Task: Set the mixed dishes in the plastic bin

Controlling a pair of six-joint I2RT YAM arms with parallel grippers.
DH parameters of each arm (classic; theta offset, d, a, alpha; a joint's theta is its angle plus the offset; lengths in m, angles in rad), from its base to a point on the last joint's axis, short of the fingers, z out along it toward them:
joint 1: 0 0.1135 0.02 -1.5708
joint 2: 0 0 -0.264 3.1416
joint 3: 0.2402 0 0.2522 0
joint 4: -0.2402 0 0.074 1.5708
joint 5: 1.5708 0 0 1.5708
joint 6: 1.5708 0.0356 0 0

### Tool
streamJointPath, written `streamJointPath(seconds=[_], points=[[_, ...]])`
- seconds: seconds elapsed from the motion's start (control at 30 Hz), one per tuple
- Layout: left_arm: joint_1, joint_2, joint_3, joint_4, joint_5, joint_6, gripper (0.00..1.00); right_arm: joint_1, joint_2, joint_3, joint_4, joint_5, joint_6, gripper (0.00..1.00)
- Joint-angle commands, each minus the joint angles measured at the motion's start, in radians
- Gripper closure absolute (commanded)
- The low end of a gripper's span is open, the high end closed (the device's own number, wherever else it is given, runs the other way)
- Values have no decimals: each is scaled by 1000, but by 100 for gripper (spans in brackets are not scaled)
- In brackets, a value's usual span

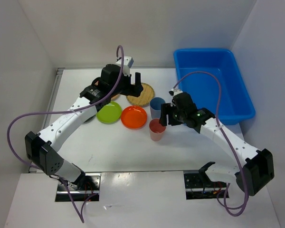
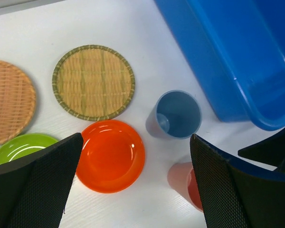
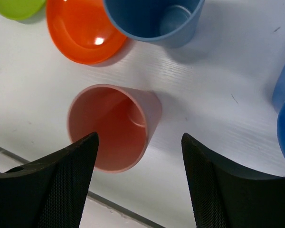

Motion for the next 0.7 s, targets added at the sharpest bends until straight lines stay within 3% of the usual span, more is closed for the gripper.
streamJointPath(seconds=[0.0, 0.13, 0.33, 0.37, 0.47, 0.5, 0.67], points=[[29, -49, -27, 12, 0, -11, 0, 16, 19, 23, -25, 66, 17, 25], [40, -70, -39, 21, 11, -11, 0, 16, 81, 23, -25, 76, 17, 25], [58, -90, -57, 33, 20, -11, 0, 67, 195, 52, -34, 135, 26, 44], [58, -90, -67, 34, 20, -11, 0, 67, 204, 61, -43, 148, 26, 57], [67, -90, -79, 52, 29, -11, 0, 67, 215, 73, -67, 191, 44, 83], [67, -90, -79, 52, 38, -11, 0, 67, 215, 82, -68, 200, 55, 100], [76, -90, -79, 52, 49, -11, 0, 88, 155, 131, -159, 200, 64, 100]])
